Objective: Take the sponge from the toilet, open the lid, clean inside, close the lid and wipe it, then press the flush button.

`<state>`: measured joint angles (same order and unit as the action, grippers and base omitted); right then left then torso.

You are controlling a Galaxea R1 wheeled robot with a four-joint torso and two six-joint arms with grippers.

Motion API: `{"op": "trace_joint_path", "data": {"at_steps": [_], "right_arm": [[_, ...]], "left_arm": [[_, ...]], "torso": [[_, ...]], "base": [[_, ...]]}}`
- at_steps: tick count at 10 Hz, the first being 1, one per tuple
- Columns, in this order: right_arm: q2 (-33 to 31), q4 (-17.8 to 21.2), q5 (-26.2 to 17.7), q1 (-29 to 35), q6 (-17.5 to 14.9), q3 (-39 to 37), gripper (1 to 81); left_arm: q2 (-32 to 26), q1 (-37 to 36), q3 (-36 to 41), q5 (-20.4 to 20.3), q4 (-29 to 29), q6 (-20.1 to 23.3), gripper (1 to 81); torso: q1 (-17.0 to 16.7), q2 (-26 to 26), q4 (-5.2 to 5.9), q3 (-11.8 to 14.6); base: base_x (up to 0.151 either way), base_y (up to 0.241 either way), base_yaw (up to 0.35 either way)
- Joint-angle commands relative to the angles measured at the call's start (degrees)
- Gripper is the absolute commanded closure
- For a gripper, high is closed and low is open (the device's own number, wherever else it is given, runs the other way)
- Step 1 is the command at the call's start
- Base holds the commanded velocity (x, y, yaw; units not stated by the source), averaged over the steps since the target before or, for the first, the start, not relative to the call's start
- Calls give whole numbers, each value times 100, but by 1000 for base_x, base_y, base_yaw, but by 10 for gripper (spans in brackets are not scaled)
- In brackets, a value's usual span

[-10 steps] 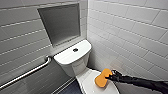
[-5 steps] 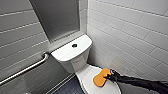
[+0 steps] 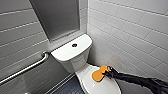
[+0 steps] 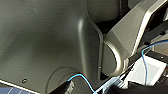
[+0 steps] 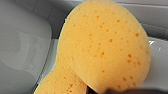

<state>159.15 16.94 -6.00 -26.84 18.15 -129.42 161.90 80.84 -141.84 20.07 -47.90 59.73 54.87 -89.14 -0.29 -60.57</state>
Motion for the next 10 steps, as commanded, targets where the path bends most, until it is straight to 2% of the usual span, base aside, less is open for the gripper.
{"op": "trace_joint_path", "data": {"at_steps": [1, 2, 3, 4, 7, 10], "right_arm": [[313, 124, -113, 720, 836, -863, 811], [244, 125, -16, 606, 1162, -944, 811], [122, 125, 62, 491, 1303, -901, 811], [-98, 125, 90, 386, 1340, -657, 811], [-882, 125, 609, 25, 1428, 471, 811], [-1417, 125, 845, -344, 1463, 1040, 811]], "left_arm": [[-70, 60, 33, 665, -62, 12, 10], [-61, 69, 33, 665, -62, 12, 10], [-61, 77, 33, 665, -62, 12, 10], [-52, 77, 33, 665, -62, 12, 10], [-8, 77, 33, 657, -53, 12, 10], [-8, 77, 33, 657, -53, 21, 10]], "torso": [[0, 0, 0, 0], [0, 0, 0, 0], [0, 0, 0, 0], [0, 0, 0, 0], [0, -2, 0, 0], [0, -2, 0, 0]], "base": [[0, 0, 0], [0, 0, 0], [0, 0, 0], [0, 0, 0], [0, 0, 0], [0, 0, 0]]}}
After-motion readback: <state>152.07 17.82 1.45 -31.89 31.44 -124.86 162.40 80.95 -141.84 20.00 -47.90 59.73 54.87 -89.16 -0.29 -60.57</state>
